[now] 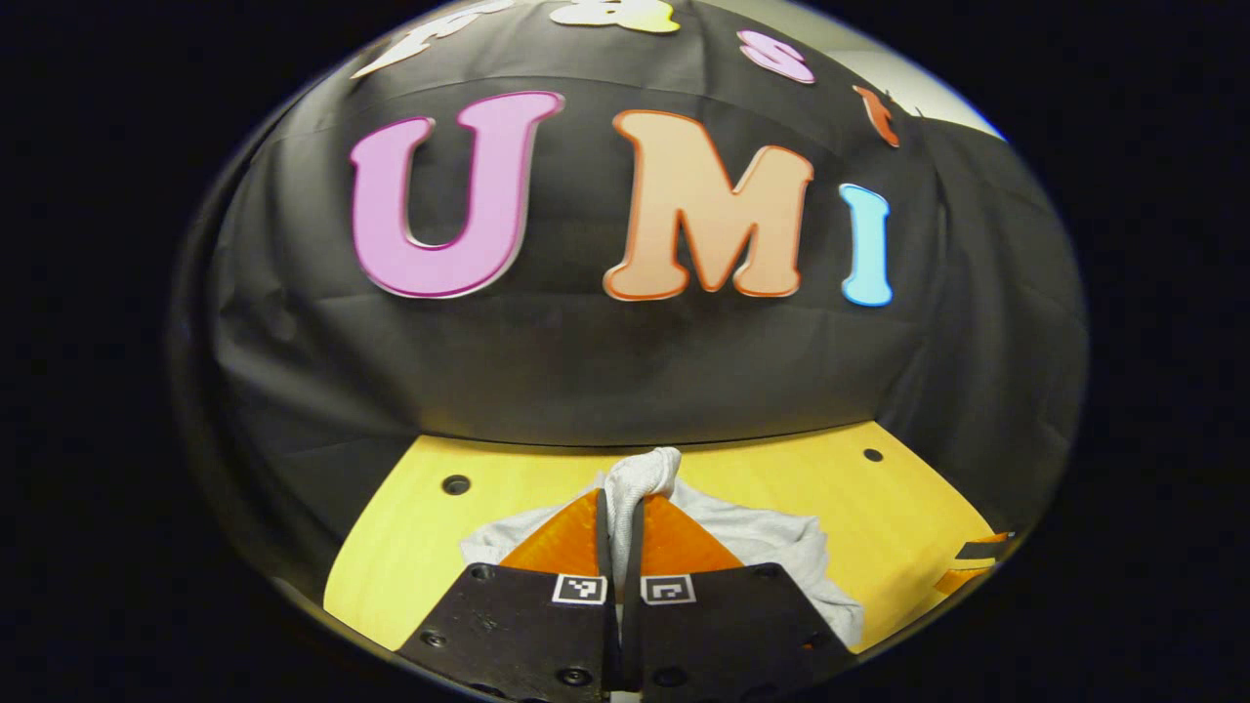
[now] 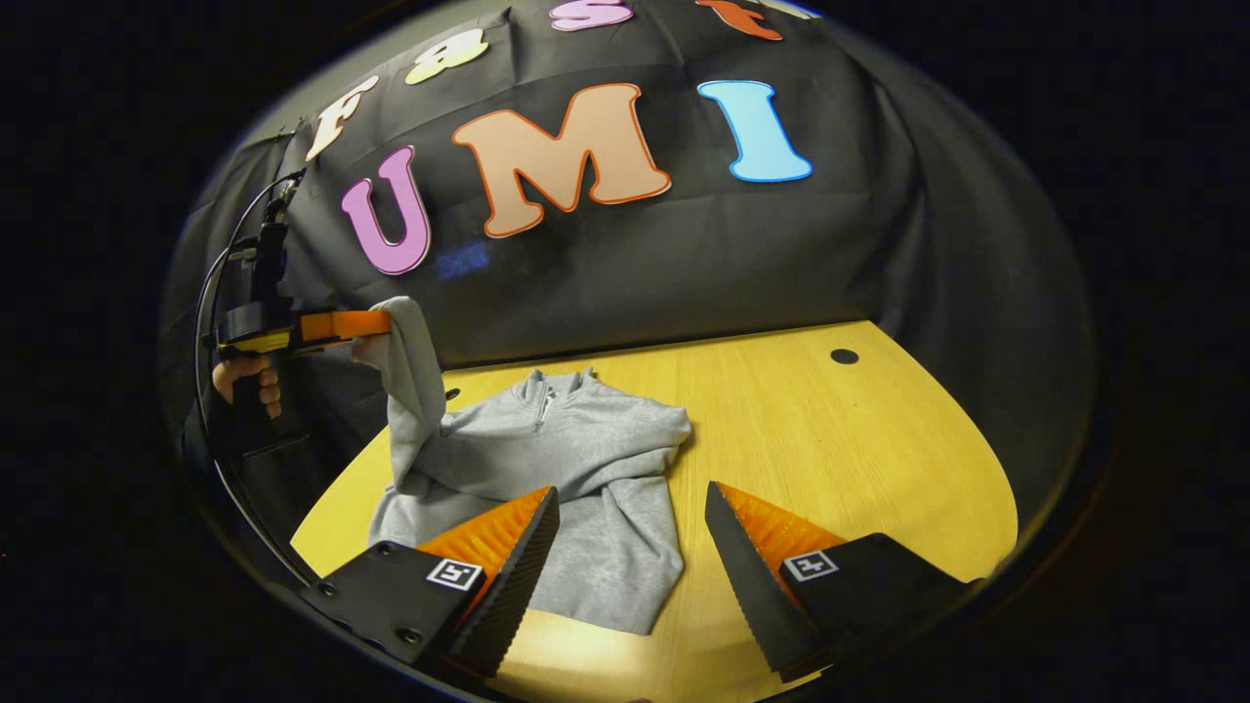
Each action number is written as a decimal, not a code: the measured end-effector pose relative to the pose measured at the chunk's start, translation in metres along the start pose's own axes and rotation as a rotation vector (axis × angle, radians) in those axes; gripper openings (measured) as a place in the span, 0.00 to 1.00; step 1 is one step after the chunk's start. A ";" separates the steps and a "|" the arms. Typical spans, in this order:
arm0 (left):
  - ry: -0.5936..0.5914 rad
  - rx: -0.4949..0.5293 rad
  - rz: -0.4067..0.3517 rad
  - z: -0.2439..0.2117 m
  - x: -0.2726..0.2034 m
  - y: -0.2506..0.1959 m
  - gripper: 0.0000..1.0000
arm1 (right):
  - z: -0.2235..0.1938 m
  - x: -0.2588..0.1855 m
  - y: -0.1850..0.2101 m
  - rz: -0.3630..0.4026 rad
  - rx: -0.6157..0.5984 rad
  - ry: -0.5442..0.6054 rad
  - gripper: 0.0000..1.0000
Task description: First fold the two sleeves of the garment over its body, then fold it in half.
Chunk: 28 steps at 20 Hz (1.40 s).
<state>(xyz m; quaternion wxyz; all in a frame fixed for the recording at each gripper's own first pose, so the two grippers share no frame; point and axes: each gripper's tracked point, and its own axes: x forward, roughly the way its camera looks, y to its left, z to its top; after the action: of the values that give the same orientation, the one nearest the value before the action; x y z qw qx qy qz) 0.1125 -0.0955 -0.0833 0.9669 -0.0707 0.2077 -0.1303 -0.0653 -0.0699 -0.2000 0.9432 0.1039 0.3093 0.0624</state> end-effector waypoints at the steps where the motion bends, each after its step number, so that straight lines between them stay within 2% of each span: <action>1: 0.007 0.003 -0.024 -0.002 0.006 -0.015 0.00 | -0.001 -0.004 -0.005 -0.010 0.002 0.000 0.96; 2: 0.014 0.007 -0.045 -0.005 0.013 -0.030 0.00 | -0.003 -0.007 -0.011 -0.020 0.004 0.000 0.91; 3: 0.022 0.008 -0.058 -0.009 0.018 -0.041 0.00 | -0.004 -0.012 -0.016 -0.029 0.007 -0.001 0.96; 6: 0.066 0.002 -0.100 -0.028 0.035 -0.074 0.00 | -0.009 -0.019 -0.032 -0.056 0.028 0.003 0.96; 7: 0.084 0.000 -0.113 -0.036 0.039 -0.085 0.00 | -0.012 -0.022 -0.037 -0.066 0.036 0.004 0.91; 8: 0.100 -0.001 -0.129 -0.045 0.044 -0.095 0.00 | -0.013 -0.024 -0.042 -0.076 0.043 0.005 0.96; 10: 0.138 0.009 -0.154 -0.065 0.053 -0.114 0.00 | -0.017 -0.031 -0.053 -0.095 0.051 0.006 0.96; 15: 0.229 0.031 -0.167 -0.113 0.077 -0.143 0.00 | -0.021 -0.043 -0.068 -0.126 0.056 0.011 0.96; 16: 0.246 0.039 -0.168 -0.123 0.082 -0.149 0.01 | -0.024 -0.043 -0.071 -0.129 0.058 0.016 0.91; 17: 0.258 0.053 -0.164 -0.131 0.085 -0.152 0.00 | -0.025 -0.045 -0.073 -0.132 0.057 0.020 0.91; 18: 0.270 0.068 -0.163 -0.139 0.090 -0.156 0.01 | -0.026 -0.045 -0.074 -0.132 0.055 0.026 0.96; 21: 0.273 0.089 -0.185 -0.146 0.095 -0.169 0.07 | -0.031 -0.045 -0.075 -0.123 0.045 0.040 0.96; 22: 0.264 0.087 -0.192 -0.145 0.092 -0.173 0.13 | -0.032 -0.044 -0.072 -0.117 0.040 0.044 0.96; 23: 0.242 0.073 -0.215 -0.137 0.090 -0.179 0.27 | -0.031 -0.043 -0.069 -0.109 0.035 0.045 0.96; 26: 0.162 0.068 -0.201 -0.114 0.084 -0.170 0.94 | -0.026 -0.036 -0.056 -0.077 0.018 0.042 0.96; 28: 0.126 0.072 -0.172 -0.103 0.073 -0.153 0.97 | -0.024 -0.028 -0.045 -0.052 0.002 0.040 0.96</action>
<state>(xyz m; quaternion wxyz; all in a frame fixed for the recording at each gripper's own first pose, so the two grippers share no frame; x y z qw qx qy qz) 0.0993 -0.2711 -0.1749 0.9391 -0.0450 0.2563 -0.2245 -0.0998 -0.1151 -0.2133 0.9381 0.0956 0.3306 0.0395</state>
